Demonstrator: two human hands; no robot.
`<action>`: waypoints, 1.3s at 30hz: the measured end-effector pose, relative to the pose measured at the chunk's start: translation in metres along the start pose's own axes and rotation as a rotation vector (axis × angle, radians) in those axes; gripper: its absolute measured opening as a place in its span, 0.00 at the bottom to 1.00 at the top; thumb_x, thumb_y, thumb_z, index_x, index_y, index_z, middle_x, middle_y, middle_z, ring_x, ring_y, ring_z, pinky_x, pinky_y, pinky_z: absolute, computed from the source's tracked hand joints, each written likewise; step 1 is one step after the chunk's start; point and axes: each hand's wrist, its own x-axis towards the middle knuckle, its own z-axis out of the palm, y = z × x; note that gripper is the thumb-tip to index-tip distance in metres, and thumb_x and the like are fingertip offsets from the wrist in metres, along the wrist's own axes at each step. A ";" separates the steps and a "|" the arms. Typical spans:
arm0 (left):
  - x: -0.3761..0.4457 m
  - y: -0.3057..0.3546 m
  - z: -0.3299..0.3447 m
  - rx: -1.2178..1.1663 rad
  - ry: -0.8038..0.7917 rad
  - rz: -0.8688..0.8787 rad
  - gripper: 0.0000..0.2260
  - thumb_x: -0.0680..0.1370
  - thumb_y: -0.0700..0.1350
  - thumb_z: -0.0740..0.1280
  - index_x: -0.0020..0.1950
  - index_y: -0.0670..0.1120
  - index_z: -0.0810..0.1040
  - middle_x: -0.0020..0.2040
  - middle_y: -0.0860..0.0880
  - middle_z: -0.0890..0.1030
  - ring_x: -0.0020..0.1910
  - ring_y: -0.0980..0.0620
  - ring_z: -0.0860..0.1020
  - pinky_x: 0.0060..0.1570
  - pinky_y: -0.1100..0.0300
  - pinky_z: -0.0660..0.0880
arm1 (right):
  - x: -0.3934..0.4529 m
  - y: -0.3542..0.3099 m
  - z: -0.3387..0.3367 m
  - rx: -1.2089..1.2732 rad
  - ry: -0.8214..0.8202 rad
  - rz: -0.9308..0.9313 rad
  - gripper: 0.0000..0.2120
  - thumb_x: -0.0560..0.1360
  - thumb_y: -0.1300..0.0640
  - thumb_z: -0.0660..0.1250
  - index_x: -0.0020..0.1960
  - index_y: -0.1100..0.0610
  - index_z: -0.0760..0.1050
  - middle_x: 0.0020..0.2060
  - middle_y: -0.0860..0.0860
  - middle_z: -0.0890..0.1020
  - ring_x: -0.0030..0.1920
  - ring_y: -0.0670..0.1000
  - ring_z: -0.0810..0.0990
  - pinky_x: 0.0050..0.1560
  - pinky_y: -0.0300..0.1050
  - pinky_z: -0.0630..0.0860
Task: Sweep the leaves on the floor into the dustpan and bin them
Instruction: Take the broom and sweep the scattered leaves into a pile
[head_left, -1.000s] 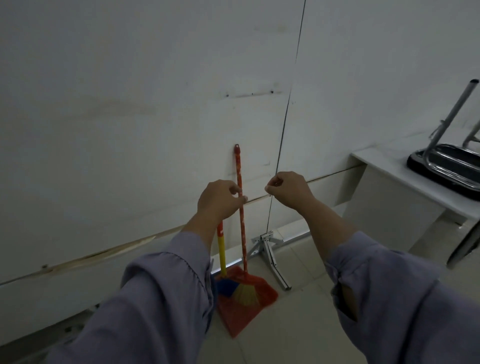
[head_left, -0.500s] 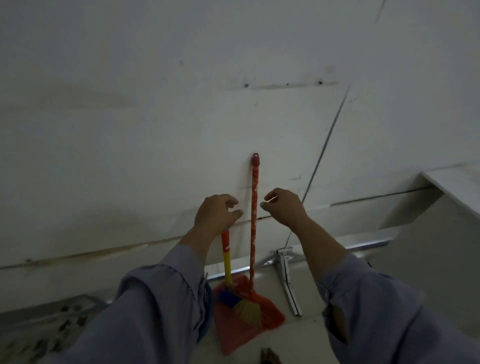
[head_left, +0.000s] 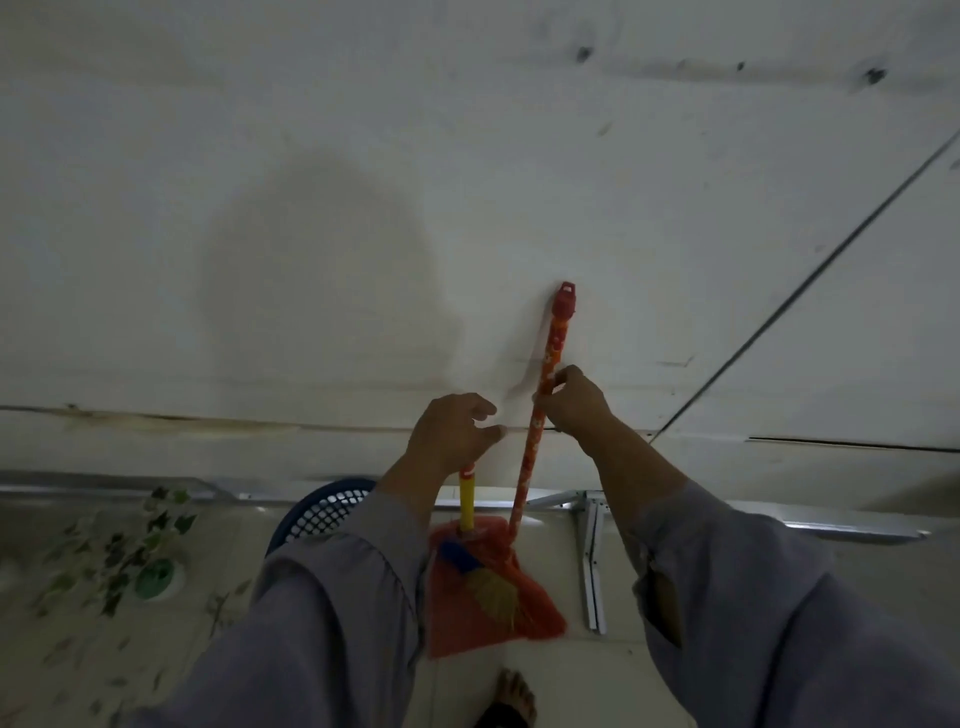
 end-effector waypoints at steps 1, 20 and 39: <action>-0.002 -0.005 0.002 -0.004 -0.009 -0.023 0.18 0.73 0.50 0.72 0.61 0.46 0.79 0.59 0.47 0.81 0.57 0.49 0.78 0.61 0.53 0.75 | -0.001 0.003 0.006 0.037 -0.024 -0.009 0.15 0.76 0.56 0.64 0.61 0.58 0.67 0.50 0.55 0.78 0.49 0.55 0.79 0.53 0.52 0.79; -0.119 0.002 -0.005 0.088 -0.092 0.198 0.17 0.72 0.53 0.72 0.59 0.50 0.79 0.57 0.50 0.81 0.55 0.51 0.79 0.58 0.56 0.76 | -0.189 -0.021 -0.002 0.350 0.365 -0.411 0.09 0.82 0.49 0.51 0.54 0.55 0.59 0.31 0.48 0.71 0.31 0.48 0.72 0.29 0.34 0.72; -0.345 -0.036 0.035 -0.074 -0.034 0.157 0.03 0.76 0.41 0.65 0.45 0.48 0.74 0.39 0.54 0.77 0.39 0.55 0.77 0.39 0.64 0.73 | -0.422 -0.025 0.027 0.407 -0.119 -0.505 0.18 0.80 0.43 0.55 0.57 0.57 0.68 0.40 0.51 0.78 0.45 0.49 0.78 0.58 0.52 0.74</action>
